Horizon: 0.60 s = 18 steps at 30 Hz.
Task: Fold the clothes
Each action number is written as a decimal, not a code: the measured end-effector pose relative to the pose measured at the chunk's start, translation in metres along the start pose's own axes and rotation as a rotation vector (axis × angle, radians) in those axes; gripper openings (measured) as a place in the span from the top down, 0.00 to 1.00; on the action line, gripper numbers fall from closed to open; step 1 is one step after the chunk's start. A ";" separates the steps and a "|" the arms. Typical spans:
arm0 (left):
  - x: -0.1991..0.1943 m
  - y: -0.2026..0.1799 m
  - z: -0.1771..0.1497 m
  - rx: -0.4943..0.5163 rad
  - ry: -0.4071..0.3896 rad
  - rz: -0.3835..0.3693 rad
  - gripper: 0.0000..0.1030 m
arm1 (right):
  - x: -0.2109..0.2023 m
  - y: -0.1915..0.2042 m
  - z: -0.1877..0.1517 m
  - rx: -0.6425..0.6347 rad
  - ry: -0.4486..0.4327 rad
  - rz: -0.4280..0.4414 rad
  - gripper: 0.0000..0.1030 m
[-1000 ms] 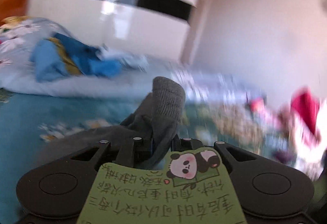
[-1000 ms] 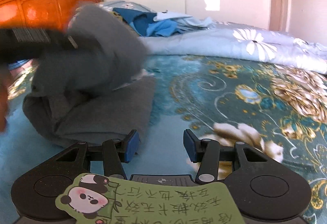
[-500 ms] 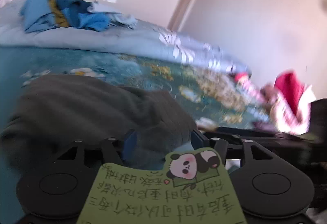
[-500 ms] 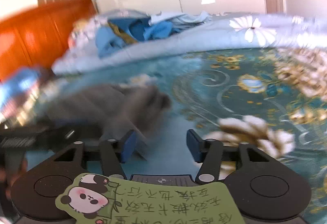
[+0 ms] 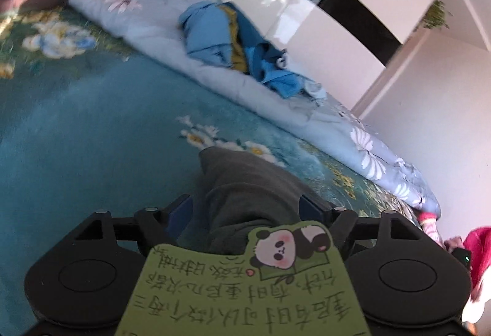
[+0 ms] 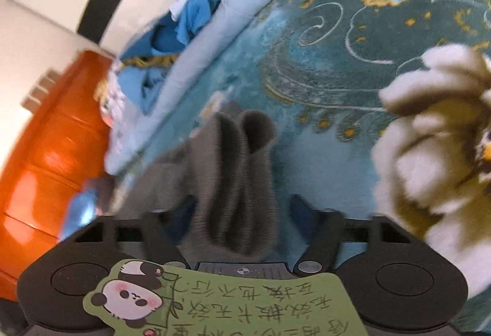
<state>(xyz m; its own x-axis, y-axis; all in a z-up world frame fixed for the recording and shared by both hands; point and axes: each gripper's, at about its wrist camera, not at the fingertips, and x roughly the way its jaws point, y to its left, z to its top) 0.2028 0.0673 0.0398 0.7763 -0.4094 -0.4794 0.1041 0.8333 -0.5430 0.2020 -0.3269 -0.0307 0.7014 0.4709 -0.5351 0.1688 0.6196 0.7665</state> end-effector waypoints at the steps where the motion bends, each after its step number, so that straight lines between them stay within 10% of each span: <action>1: 0.002 0.002 0.000 -0.008 0.001 0.001 0.28 | 0.000 0.005 0.000 -0.012 -0.006 -0.002 0.57; 8: 0.012 0.007 0.006 -0.062 -0.003 -0.007 0.27 | -0.010 0.069 0.016 -0.306 -0.055 0.050 0.82; 11: 0.022 0.009 0.013 -0.096 0.020 -0.012 0.25 | -0.011 0.077 0.024 -0.366 -0.074 0.117 0.82; 15: 0.046 0.009 0.013 -0.094 0.072 0.025 0.25 | 0.022 0.057 0.024 -0.359 0.024 -0.050 0.82; 18: 0.061 0.014 0.008 -0.081 0.095 0.043 0.20 | 0.027 0.039 0.014 -0.346 0.009 -0.101 0.60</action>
<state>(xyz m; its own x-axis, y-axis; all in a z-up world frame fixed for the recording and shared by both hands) 0.2566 0.0574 0.0087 0.7162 -0.4105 -0.5644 0.0187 0.8197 -0.5725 0.2374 -0.2990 -0.0097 0.6868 0.4008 -0.6063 -0.0086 0.8386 0.5447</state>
